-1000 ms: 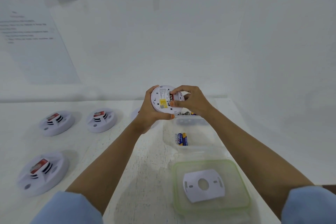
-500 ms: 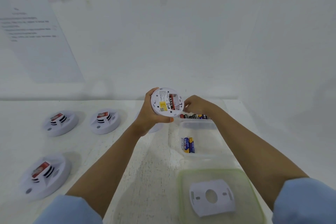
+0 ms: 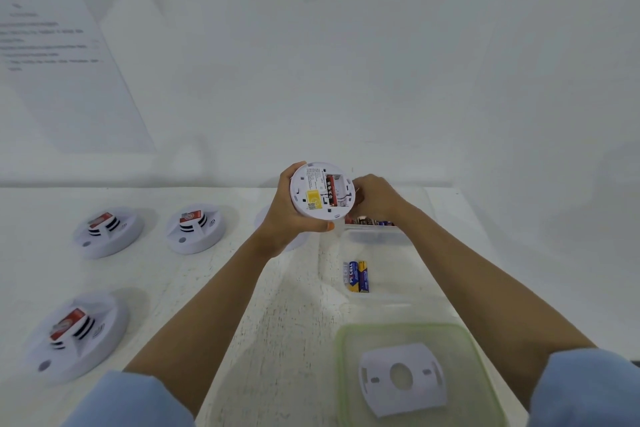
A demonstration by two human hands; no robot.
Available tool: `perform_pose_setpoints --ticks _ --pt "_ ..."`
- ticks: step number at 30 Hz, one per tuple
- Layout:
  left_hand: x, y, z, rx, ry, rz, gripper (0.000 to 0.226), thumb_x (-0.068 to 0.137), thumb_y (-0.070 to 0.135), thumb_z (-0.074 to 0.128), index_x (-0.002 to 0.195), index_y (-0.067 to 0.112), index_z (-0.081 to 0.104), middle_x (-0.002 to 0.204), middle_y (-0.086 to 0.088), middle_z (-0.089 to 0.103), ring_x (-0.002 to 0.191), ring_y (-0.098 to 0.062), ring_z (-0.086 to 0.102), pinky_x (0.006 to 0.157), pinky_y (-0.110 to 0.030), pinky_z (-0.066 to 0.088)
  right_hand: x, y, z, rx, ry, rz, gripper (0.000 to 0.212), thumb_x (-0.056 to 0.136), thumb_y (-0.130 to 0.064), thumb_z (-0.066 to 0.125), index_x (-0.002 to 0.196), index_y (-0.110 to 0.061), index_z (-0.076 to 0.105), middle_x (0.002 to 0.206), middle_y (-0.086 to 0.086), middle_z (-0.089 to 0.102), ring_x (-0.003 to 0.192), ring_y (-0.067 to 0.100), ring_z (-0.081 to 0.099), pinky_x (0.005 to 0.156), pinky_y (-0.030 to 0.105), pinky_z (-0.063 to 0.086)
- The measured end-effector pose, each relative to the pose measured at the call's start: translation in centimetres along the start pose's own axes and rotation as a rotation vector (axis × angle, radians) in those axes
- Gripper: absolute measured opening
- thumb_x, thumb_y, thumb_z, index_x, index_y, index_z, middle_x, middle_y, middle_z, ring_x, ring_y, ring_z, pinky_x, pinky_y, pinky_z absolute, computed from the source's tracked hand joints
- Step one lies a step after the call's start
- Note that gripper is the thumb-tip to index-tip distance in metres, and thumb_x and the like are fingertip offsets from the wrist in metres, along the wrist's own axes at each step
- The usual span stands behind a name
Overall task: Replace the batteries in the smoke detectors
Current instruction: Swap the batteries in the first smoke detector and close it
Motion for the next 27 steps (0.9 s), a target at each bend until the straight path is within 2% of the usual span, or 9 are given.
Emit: perform_pose_setpoints --ticks 2,4,6,12,15,17,20,22,27 --pt "-0.2 0.2 0.0 -0.014 -0.008 -0.004 0.102 0.048 -0.003 0.078 0.134 0.017 0.027 0.126 0.007 0.044 0.109 0.007 0.05 0.084 -0.02 0.051 -0.6 0.7 -3.2 0.2 0.226 0.043 0.023 0.072 -0.006 0.076 0.092 -0.001 0.066 0.089 0.012 0.07 0.063 0.006 0.057 0.055 0.004 0.042" --pt "-0.5 0.5 0.1 -0.032 -0.017 -0.005 0.102 0.048 -0.004 0.078 0.134 0.017 0.027 0.126 0.007 0.044 0.109 0.005 0.05 0.084 -0.021 0.051 -1.8 1.1 -6.7 0.37 0.473 0.035 0.022 0.074 -0.009 0.076 0.092 -0.002 0.066 0.081 0.008 0.068 0.063 0.004 0.058 0.061 0.005 0.046" --pt "-0.8 0.8 0.3 -0.048 -0.024 -0.003 0.102 0.048 -0.005 0.077 0.133 0.018 0.027 0.125 0.007 0.044 0.109 0.005 0.05 0.083 -0.02 0.052 -3.1 -0.1 -8.7 0.481 0.566 -0.036 0.022 0.073 -0.01 0.076 0.091 -0.002 0.066 0.073 0.001 0.065 0.057 -0.004 0.059 0.064 0.007 0.049" --pt "-1.7 2.0 1.3 -0.101 -0.046 0.011 0.101 0.047 -0.009 0.074 0.131 0.021 0.027 0.123 0.008 0.045 0.103 0.007 0.054 0.077 -0.019 0.052 -5.4 -5.2 -7.1 0.346 0.418 -0.213 0.019 0.072 -0.01 0.077 0.088 -0.003 0.07 0.076 -0.001 0.063 0.056 -0.005 0.053 0.059 0.008 0.042" --pt "-2.3 2.4 1.6 -0.12 -0.053 0.024 0.1 0.047 -0.011 0.073 0.131 0.02 0.027 0.122 0.008 0.047 0.103 0.006 0.056 0.076 -0.019 0.053 -6.3 -5.3 -6.6 0.26 0.436 -0.214 0.021 0.074 -0.017 0.075 0.094 -0.012 0.07 0.087 -0.008 0.056 0.071 -0.002 0.047 0.064 0.008 0.035" --pt "-2.6 2.8 1.5 -0.125 -0.049 0.031 0.1 0.047 -0.009 0.075 0.13 0.021 0.028 0.122 0.008 0.048 0.106 0.005 0.055 0.078 -0.02 0.052 -6.7 -5.2 -6.1 0.306 0.408 -0.2 0.019 0.078 -0.018 0.072 0.097 -0.014 0.068 0.096 -0.001 0.06 0.079 0.008 0.054 0.066 0.012 0.042" --pt "-3.2 3.1 1.8 -0.14 -0.051 0.028 0.102 0.046 -0.008 0.076 0.132 0.02 0.028 0.123 0.007 0.048 0.108 0.001 0.055 0.078 -0.022 0.053 -7.8 -5.5 -5.4 0.356 0.404 -0.185 0.016 0.085 -0.014 0.065 0.099 -0.007 0.066 0.096 0.007 0.065 0.082 0.024 0.063 0.068 0.031 0.054" --pt "-3.7 3.3 2.0 -0.149 -0.049 0.028 0.103 0.046 -0.009 0.075 0.133 0.018 0.027 0.122 0.006 0.048 0.107 -0.002 0.055 0.076 -0.023 0.054 -8.6 -5.5 -5.2 0.341 0.427 -0.161 0.02 0.086 -0.013 0.063 0.104 -0.004 0.067 0.097 0.009 0.066 0.081 0.032 0.066 0.068 0.032 0.055" --pt "-5.3 4.2 2.6 -0.169 -0.052 0.038 0.106 0.038 0.011 0.081 0.131 0.022 0.03 0.126 0.0 0.047 0.113 -0.015 0.052 0.075 -0.03 0.055 -10.2 -6.4 -4.7 0.211 0.399 -0.175 0.025 0.092 -0.013 0.055 0.105 0.005 0.067 0.101 0.023 0.067 0.093 0.032 0.063 0.083 0.039 0.052"
Point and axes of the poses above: each hand's wrist, its own x-axis towards the middle knuckle, its own z-axis out of the palm, y = z × x, the point moved 10 cm from there along x, towards the middle knuckle
